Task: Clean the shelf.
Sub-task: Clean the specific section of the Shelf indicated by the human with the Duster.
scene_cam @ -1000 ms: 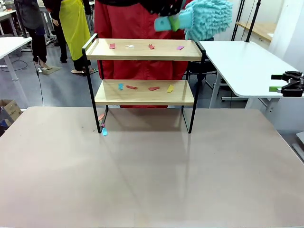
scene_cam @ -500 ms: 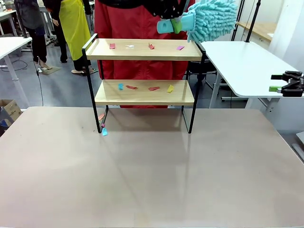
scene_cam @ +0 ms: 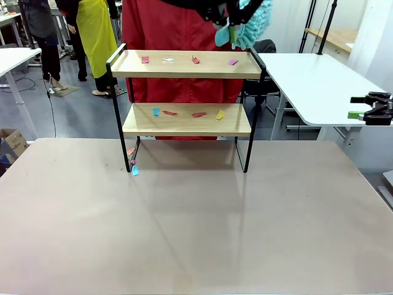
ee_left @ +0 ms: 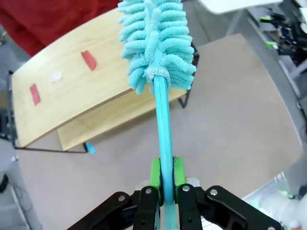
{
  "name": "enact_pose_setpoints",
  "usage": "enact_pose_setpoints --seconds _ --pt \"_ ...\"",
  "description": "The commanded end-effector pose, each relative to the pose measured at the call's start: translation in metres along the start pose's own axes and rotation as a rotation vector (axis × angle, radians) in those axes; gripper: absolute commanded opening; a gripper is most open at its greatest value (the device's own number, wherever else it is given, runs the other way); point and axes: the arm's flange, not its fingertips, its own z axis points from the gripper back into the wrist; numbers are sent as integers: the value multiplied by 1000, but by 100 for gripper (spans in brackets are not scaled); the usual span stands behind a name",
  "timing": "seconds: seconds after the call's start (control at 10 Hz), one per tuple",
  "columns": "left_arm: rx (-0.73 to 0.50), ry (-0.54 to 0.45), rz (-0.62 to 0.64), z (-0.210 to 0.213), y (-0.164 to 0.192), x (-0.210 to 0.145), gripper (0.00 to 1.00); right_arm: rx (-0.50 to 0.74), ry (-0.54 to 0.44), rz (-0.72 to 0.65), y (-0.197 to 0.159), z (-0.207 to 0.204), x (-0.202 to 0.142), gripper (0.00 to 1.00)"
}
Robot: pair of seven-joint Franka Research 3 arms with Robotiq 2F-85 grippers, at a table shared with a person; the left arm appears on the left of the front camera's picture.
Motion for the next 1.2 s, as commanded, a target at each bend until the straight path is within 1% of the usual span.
enact_pose_setpoints --seconds 0.0,0.3,0.5,0.6,1.1 --pt "76 3 86 -1 -30 20 13 -1 13 -11 0 -2 7 100" --pt "73 33 154 -13 -45 25 13 -1 13 -11 0 -2 7 100" --pt "41 85 229 -17 -50 28 13 -1 13 -11 0 -2 7 100" --pt "79 77 282 -20 -52 27 13 -1 13 -11 0 -2 7 100" --pt "52 118 305 -43 -62 22 13 -1 13 -11 0 -2 7 100"
